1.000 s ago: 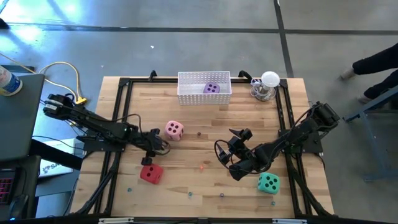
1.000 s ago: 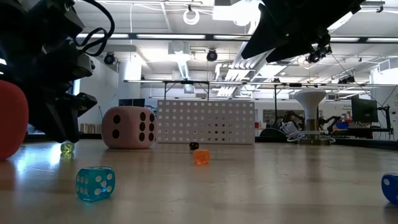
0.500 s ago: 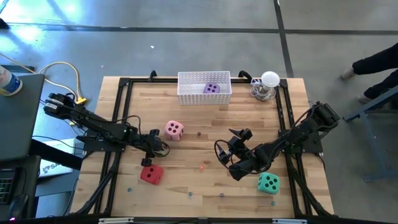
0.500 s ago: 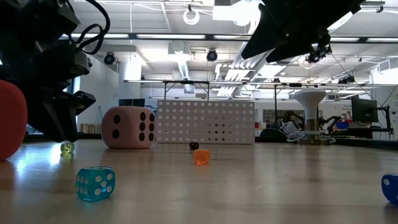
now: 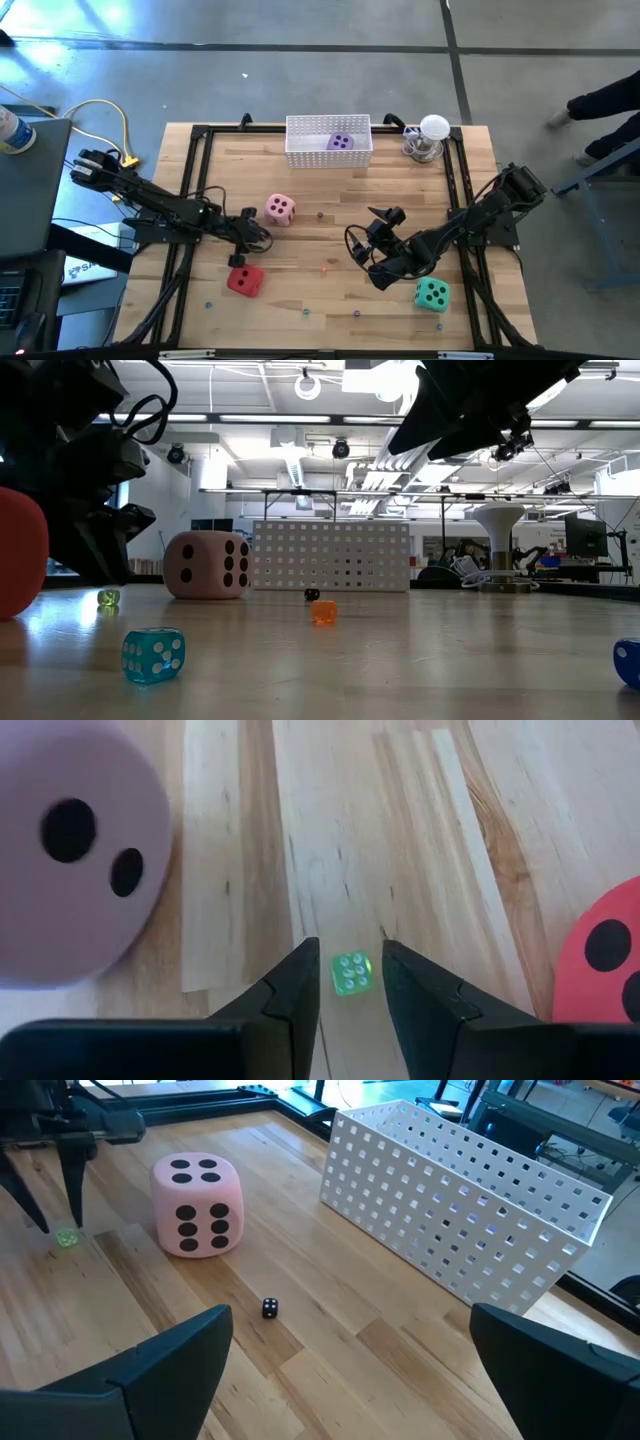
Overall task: Pick & Place Dice
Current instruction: Put the small yellow transparent dice into the white bin
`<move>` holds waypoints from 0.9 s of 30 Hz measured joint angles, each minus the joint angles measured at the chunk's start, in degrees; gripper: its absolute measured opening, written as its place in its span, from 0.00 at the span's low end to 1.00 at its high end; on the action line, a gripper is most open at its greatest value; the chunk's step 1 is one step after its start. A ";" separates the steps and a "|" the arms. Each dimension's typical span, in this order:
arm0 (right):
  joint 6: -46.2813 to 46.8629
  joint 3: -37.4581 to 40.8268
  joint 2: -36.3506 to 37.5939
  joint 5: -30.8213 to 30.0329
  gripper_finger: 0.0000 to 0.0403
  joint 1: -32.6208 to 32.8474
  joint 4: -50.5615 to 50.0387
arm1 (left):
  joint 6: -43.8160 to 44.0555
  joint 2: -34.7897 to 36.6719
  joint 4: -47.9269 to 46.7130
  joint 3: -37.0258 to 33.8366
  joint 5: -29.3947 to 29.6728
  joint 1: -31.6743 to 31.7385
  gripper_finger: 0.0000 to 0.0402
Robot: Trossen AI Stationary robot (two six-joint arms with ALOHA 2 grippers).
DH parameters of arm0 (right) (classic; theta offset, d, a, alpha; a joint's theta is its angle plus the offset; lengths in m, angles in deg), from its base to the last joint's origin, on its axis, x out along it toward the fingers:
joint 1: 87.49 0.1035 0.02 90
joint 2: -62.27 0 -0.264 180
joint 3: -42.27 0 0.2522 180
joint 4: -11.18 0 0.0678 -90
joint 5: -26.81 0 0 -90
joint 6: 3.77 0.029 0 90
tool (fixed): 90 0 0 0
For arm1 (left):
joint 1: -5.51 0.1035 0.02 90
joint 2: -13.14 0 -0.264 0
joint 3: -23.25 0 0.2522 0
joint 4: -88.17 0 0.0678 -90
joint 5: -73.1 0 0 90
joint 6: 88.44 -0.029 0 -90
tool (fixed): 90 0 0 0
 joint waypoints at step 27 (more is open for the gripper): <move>-0.02 -0.02 -0.02 0.00 0.99 0.02 0.02 | 3.34 -2.40 0.51 0.04 0.30 -2.27 0.48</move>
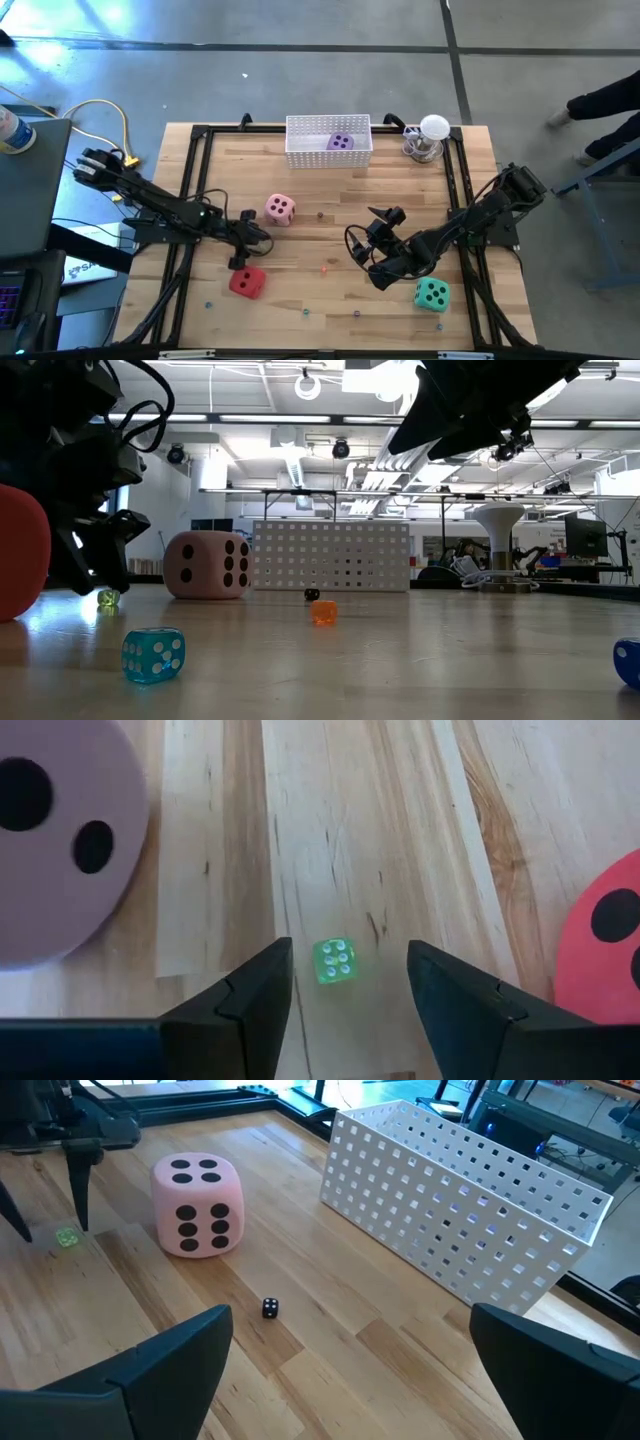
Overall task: Pick & Place Dice
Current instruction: Put the small yellow transparent dice into the white bin
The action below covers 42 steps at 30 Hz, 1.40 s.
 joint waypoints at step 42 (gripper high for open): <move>0.02 0.00 0.00 0.04 0.99 -0.01 0.00 | -2.35 -1.23 0.74 -0.07 -1.67 2.43 0.48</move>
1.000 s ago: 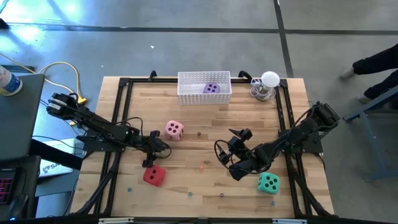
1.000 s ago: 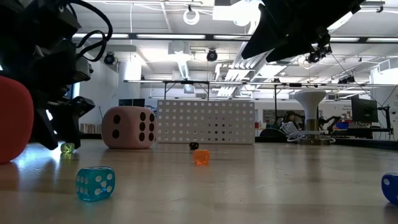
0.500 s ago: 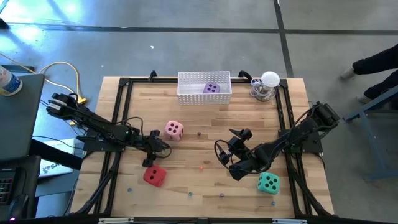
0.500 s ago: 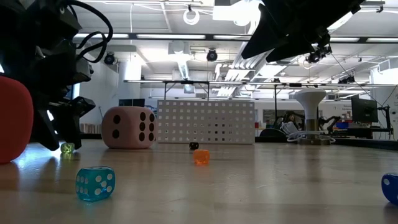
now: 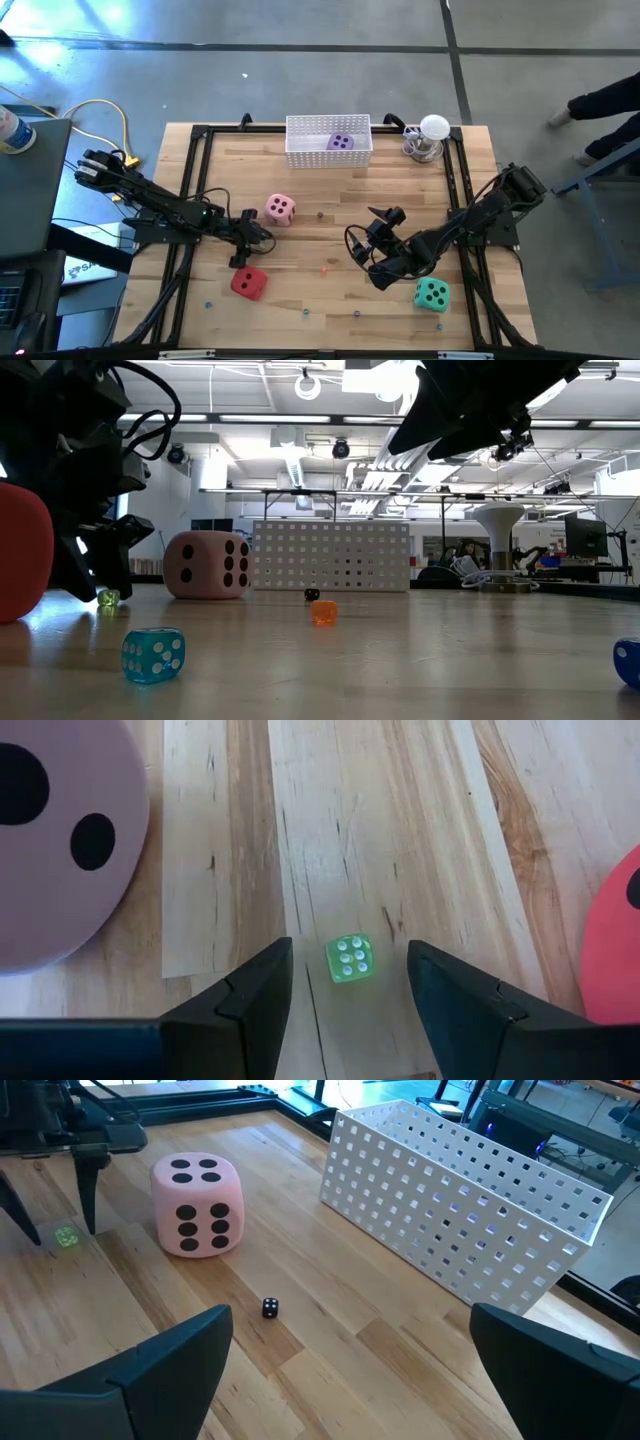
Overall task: Pick & Place Dice
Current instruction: Put the small yellow transparent dice into the white bin
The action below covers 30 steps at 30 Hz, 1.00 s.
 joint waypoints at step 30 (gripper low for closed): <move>-0.02 0.00 0.00 0.17 0.99 -0.01 0.00 | -1.73 0.01 -0.04 0.00 1.27 0.00 0.12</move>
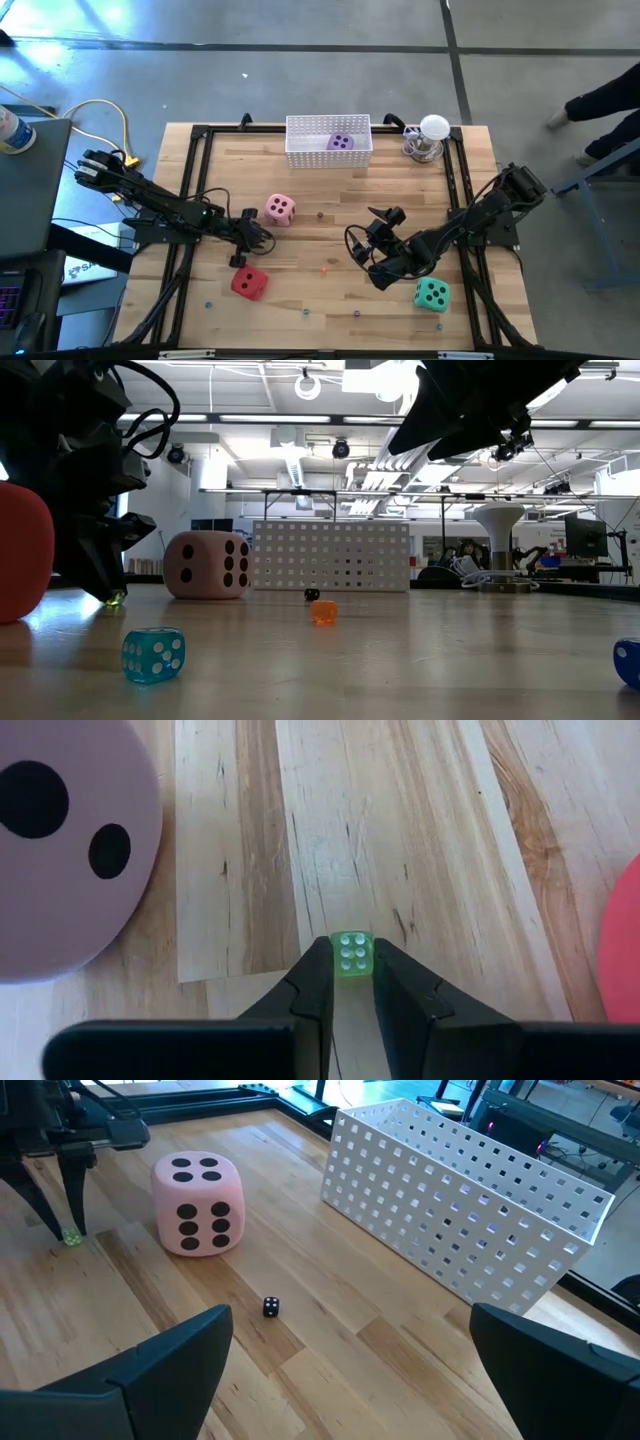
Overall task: Pick & Place Dice
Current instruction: Put the small yellow transparent dice into the white bin
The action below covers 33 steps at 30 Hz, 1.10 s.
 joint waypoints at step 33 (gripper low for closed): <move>-0.02 0.00 0.00 -0.24 0.99 0.00 0.63 | -0.92 14.11 -5.02 15.10 15.59 5.44 0.11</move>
